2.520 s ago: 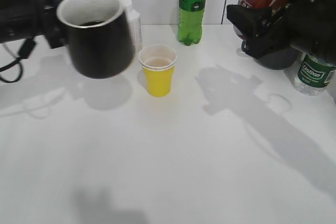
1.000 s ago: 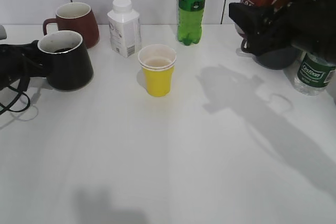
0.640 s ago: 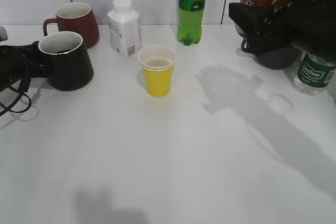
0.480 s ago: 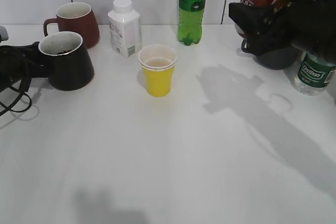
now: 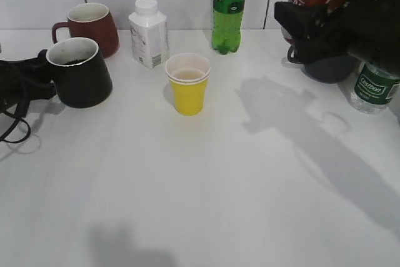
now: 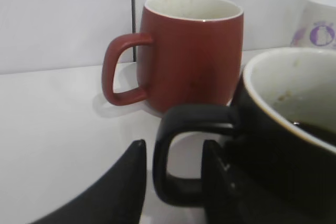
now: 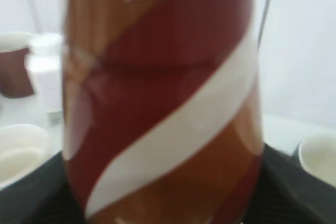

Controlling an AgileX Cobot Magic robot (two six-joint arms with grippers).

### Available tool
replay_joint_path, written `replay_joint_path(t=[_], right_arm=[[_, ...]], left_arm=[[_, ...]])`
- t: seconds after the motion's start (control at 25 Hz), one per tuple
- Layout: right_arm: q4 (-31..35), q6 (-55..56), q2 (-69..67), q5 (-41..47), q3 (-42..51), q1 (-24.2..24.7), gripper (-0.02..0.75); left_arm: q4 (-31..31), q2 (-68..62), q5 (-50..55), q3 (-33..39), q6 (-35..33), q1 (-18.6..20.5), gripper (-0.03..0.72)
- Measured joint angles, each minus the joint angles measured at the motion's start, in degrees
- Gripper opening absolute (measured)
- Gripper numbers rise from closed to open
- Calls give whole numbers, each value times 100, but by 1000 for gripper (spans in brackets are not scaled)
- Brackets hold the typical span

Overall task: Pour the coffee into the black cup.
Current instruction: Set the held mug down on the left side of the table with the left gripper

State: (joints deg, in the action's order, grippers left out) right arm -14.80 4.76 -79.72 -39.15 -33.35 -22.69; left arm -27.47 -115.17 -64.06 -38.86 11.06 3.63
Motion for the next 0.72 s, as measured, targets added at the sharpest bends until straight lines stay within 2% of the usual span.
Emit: replay_joint_path(t=[0.28, 0.52, 0.72], right_arm=[[1176, -218, -758, -282, 0, 0, 534], [1738, -326, -1909, -1290, 0, 0, 534], [1951, -332, -2862, -1578, -55, 0, 534]], left_arm=[[73, 560, 11, 575, 6, 0, 282], [21, 1160, 6, 1014, 6, 0, 282], [-125, 1591, -23, 1160, 6, 0, 282]])
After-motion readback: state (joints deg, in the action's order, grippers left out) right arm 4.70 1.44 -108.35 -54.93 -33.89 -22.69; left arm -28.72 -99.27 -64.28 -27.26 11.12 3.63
